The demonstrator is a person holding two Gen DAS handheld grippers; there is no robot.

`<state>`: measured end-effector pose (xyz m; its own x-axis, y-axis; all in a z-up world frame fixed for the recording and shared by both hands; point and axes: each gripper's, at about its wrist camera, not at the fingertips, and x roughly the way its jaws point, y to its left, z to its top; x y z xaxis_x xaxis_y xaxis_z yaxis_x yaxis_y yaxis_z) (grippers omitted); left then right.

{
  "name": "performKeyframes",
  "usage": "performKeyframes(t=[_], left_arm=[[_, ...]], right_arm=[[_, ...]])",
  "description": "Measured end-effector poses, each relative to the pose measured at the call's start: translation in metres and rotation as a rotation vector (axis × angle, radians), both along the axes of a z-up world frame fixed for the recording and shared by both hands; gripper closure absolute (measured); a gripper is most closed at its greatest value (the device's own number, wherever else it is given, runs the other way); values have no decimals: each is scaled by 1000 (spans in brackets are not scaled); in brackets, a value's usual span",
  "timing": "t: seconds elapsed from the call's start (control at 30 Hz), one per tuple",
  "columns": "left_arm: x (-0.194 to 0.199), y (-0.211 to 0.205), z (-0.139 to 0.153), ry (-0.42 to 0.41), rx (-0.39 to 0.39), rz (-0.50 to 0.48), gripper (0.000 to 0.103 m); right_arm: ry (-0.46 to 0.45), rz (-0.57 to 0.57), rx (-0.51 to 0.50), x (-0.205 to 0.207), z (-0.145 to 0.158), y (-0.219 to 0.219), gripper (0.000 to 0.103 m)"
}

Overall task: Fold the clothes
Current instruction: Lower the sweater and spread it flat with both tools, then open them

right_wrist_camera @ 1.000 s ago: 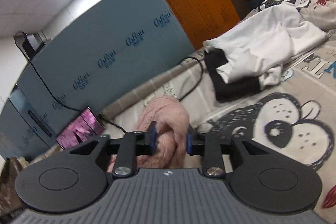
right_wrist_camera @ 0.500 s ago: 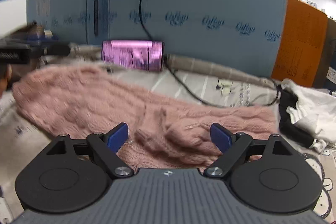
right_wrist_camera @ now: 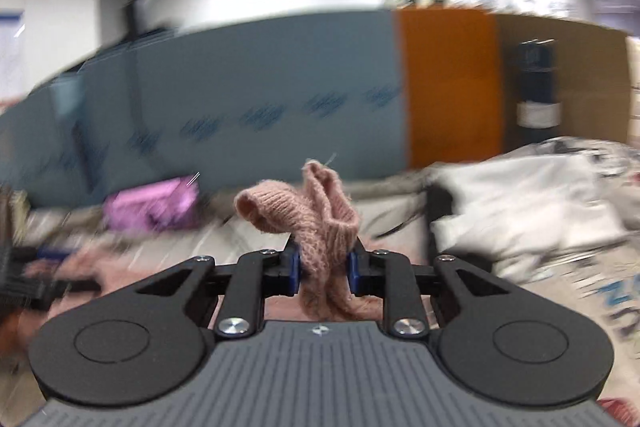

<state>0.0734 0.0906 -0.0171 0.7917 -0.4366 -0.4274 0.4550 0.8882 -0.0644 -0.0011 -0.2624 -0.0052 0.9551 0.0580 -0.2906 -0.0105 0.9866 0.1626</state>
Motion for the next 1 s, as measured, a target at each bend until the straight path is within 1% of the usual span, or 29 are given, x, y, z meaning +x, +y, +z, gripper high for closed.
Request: performKeyframes(t=[0.07, 0.13, 0.2, 0.23, 0.27, 0.3, 0.33, 0.37, 0.4, 0.43, 0.47, 0.5, 0.53, 0.63, 0.67, 0.77, 0.83, 0.9, 1.0], left_arm=[[1, -1, -2, -1, 3, -2, 19], [2, -2, -4, -4, 7, -4, 19], [2, -2, -5, -8, 11, -7, 26], [2, -2, -5, -11, 14, -10, 28], [2, -2, -5, -16, 19, -8, 32], [2, -3, -5, -22, 25, -8, 40], [1, -3, -6, -30, 31, -11, 45], [0, -2, -5, -44, 40, -10, 58], [-2, -2, -5, -59, 49, -8, 74], [-3, -2, -4, -74, 57, -7, 79], [-6, 0, -2, -88, 55, -5, 84], [-10, 1, 0, -105, 48, -3, 86], [-15, 1, 3, -124, 48, -10, 86], [-34, 0, 13, -181, 49, -36, 87], [-42, -2, 15, -199, 54, -45, 87], [-67, -4, 19, -232, 57, -66, 88], [-85, -6, 19, -252, 56, -72, 88], [-102, -6, 19, -264, 51, -78, 88], [-128, -8, 18, -295, 53, -87, 88]], right_arm=[[-1, -83, 23, 2, 1, -23, 83], [26, -150, 46, 5, -4, -45, 83], [62, -211, 68, 9, -15, -65, 83], [87, -238, 80, 11, -22, -74, 81], [115, -270, 96, 12, -28, -83, 80], [143, -303, 113, 14, -33, -91, 78], [171, -337, 130, 15, -38, -99, 66], [175, -367, 128, 14, -39, -102, 50], [171, -395, 119, 14, -38, -103, 43], [138, -401, 84, 10, -34, -99, 31], [95, -399, 39, 6, -29, -92, 21], [51, -397, -6, 2, -24, -85, 20], [20, -339, -41, -2, -20, -76, 20], [-58, -108, -135, -11, -8, -48, 18], [-69, -2, -157, -11, -6, -38, 17], [-63, 346, -218, -7, -5, -3, 17], [-45, 527, -282, -1, -3, 26, 17], [-31, 663, -363, 4, 0, 56, 17], [-44, 804, -524, 0, 6, 95, 17]])
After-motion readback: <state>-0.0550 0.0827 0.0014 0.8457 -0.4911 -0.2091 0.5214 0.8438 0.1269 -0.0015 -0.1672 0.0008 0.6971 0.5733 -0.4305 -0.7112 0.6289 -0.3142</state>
